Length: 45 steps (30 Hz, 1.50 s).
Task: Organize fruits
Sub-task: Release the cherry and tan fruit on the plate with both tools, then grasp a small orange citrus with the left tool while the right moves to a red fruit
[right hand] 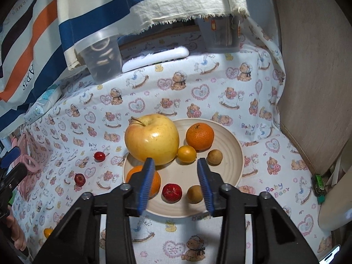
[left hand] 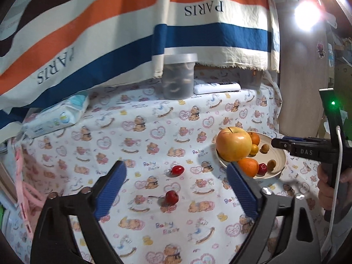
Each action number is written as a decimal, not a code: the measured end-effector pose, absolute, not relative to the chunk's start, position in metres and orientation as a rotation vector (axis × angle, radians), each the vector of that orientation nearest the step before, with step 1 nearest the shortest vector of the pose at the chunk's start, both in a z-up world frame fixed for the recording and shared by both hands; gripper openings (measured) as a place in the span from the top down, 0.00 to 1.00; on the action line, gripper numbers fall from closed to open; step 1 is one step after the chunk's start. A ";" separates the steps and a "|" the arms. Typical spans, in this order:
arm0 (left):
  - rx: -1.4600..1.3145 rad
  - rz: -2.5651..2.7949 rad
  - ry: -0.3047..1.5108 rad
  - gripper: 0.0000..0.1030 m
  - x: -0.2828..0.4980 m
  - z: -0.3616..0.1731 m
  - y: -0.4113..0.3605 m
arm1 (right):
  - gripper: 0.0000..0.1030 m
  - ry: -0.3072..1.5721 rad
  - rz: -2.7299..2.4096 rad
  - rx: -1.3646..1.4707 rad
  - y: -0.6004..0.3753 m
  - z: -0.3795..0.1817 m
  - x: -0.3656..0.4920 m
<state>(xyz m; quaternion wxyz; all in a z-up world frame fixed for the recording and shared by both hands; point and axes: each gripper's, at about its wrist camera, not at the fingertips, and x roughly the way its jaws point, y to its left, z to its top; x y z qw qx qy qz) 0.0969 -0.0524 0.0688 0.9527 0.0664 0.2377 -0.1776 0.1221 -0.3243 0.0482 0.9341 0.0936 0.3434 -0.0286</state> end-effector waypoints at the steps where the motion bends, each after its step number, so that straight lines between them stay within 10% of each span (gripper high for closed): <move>1: 0.130 -0.356 0.480 0.06 0.093 0.068 -0.049 | 0.54 0.696 -0.056 0.194 -0.325 0.049 0.121; 16: 0.101 -0.196 0.552 0.05 0.042 0.027 0.001 | 0.35 0.648 -0.010 0.137 -0.275 0.069 0.086; 23: -0.012 -0.271 0.689 0.34 0.028 -0.010 0.011 | 0.34 0.633 -0.008 0.048 -0.228 0.057 0.055; 45: -0.006 -0.297 0.840 0.72 0.033 -0.037 -0.005 | 0.31 0.657 -0.002 0.016 -0.208 0.033 0.041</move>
